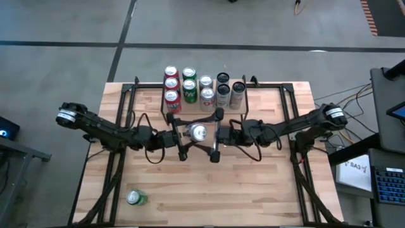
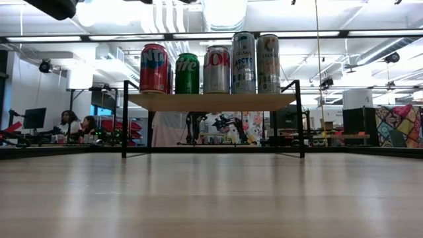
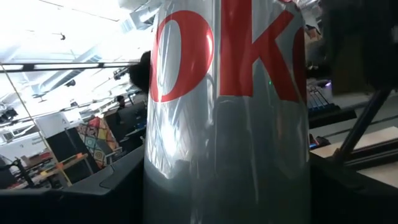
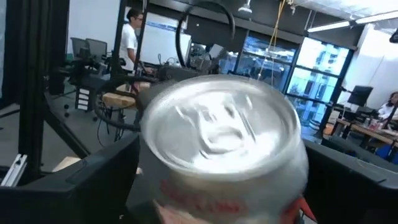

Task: Place canned beverage on shelf
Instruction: Put the silver soda can on the shelf aligned with the other silver soda can

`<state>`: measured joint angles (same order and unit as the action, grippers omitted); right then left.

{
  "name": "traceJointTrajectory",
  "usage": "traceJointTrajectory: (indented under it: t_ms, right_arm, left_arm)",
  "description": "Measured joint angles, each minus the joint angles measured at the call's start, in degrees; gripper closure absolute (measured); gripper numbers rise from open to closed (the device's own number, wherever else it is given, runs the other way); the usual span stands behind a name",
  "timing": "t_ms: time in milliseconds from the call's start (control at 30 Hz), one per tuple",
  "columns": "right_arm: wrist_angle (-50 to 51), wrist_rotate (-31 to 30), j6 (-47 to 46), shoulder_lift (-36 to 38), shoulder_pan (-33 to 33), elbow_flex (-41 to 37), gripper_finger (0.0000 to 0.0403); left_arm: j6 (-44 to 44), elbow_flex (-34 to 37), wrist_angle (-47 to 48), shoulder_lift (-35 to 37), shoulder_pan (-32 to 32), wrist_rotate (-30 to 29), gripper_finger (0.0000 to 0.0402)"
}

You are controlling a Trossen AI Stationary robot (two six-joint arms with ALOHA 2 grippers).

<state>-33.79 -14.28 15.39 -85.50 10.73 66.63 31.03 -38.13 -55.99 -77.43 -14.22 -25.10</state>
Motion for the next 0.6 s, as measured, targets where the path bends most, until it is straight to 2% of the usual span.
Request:
traceJointTrajectory:
  t_ms: [100,233,300,500,600]
  right_arm:
    - [0.0,1.2,-0.8,-0.6,-0.6,0.4,0.0048]
    - [-0.2,1.3,-0.4,-0.8,-0.6,0.4,0.0115]
    - [-0.2,1.4,-0.5,-0.8,-0.6,0.4,0.0116]
    - [1.7,8.1,-2.8,1.7,-2.0,-0.3,0.0116]
    - [2.7,8.7,-3.6,3.3,-2.3,0.1,0.0116]
  left_arm:
    - [0.1,0.0,0.1,0.0,0.0,0.0,0.0119]
    - [0.0,-0.1,0.1,0.0,0.0,-0.2,0.0119]
    - [-0.1,-0.1,0.0,0.0,0.0,-0.2,0.0113]
    - [0.2,-0.7,0.1,0.0,0.1,-0.6,0.0031]
    - [0.7,-1.4,0.2,0.1,0.1,-1.0,0.0016]
